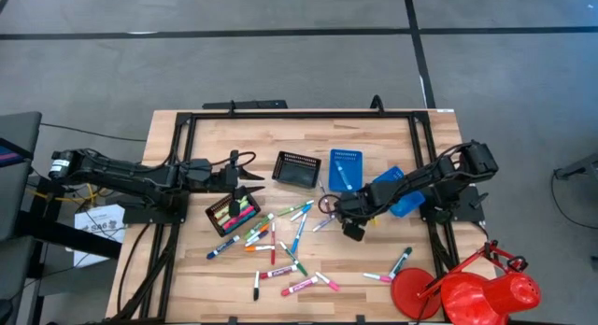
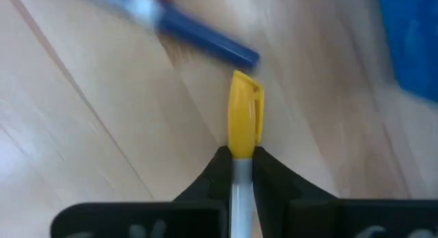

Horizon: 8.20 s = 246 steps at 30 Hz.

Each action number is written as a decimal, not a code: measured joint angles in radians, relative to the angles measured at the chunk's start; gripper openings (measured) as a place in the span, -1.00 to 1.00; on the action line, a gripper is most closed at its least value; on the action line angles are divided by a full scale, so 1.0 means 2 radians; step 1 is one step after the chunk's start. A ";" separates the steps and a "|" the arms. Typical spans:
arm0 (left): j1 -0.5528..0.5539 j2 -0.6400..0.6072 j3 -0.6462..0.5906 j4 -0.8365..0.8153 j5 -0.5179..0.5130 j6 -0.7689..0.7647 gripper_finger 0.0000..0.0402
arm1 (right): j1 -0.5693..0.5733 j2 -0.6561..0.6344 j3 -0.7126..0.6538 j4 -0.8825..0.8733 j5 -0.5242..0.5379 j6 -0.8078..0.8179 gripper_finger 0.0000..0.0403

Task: Pick & Place Markers
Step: Put the left yellow highlighter into the right blue bin, then adjust the right blue bin, then put the yellow highlighter into the right blue bin, then put the right pink highlighter into the right blue bin

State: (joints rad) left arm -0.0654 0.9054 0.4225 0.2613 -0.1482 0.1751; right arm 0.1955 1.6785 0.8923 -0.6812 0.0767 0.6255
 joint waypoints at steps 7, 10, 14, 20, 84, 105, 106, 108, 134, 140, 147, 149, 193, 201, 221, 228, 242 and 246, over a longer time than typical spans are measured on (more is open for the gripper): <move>0.000 0.000 0.000 0.004 0.000 0.000 -0.47 | 0.001 -0.001 0.087 -0.094 0.016 0.033 -0.77; 0.000 0.000 0.000 0.004 0.000 0.000 -0.47 | 0.007 -0.002 0.122 -0.168 0.054 0.046 -0.80; 0.000 0.000 0.000 0.005 0.000 0.000 -0.47 | 0.022 -0.002 0.162 -0.272 0.089 0.088 -0.89; 0.000 0.000 0.000 0.005 0.000 0.000 -0.47 | 0.053 -0.015 0.168 -0.404 0.130 0.178 -0.81; 0.000 0.000 0.000 0.022 0.000 -0.003 -0.47 | 0.101 -0.157 -0.040 -0.050 0.020 0.290 -0.41; 0.000 0.000 0.000 0.029 0.000 -0.008 -0.47 | 0.011 -0.059 -0.041 -0.095 -0.029 0.259 -0.41; 0.000 0.000 0.000 0.029 0.000 -0.008 -0.47 | 0.011 -0.057 -0.041 -0.091 -0.031 0.259 -0.41; 0.000 0.000 0.000 0.029 0.000 -0.010 -0.47 | 0.012 -0.049 -0.041 -0.087 -0.031 0.259 -0.41; 0.000 0.000 0.000 0.031 0.000 -0.013 -0.47 | 0.023 -0.129 0.002 -0.144 0.045 0.201 -0.75; 0.000 0.000 0.000 0.031 0.000 -0.013 -0.47 | 0.022 -0.169 0.001 -0.317 0.055 0.271 -0.88; 0.000 0.000 0.000 0.031 0.000 -0.013 -0.47 | 0.023 -0.174 -0.035 -0.283 0.071 0.235 -0.66; 0.000 0.000 0.000 0.031 0.000 -0.013 -0.47 | 0.022 -0.168 -0.047 -0.270 0.070 0.221 -0.53; 0.004 0.000 0.000 0.045 -0.002 -0.007 -0.47 | 0.333 0.050 0.072 -0.019 -0.007 0.259 -0.31; 0.008 0.000 0.000 0.050 -0.002 -0.008 -0.47 | 0.333 0.083 0.074 -0.017 -0.029 0.245 -0.35; 0.008 0.000 0.000 0.051 -0.002 -0.008 -0.47 | 0.252 -0.077 0.071 -0.233 0.162 0.252 -0.82; 0.008 0.000 0.000 0.051 -0.002 -0.008 -0.47 | 0.197 -0.138 0.046 -0.428 0.163 0.418 -0.84; 0.008 0.000 0.000 0.051 -0.002 -0.008 -0.47 | 0.110 -0.205 -0.068 -0.321 0.148 0.291 -0.74; 0.008 0.000 0.000 0.051 -0.002 -0.008 -0.47 | 0.085 -0.198 -0.069 -0.310 0.137 0.254 -0.57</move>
State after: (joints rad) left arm -0.0494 0.9058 0.4225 0.3637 -0.1524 0.1596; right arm 0.3657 1.2823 0.7547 -1.3014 0.3517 1.1328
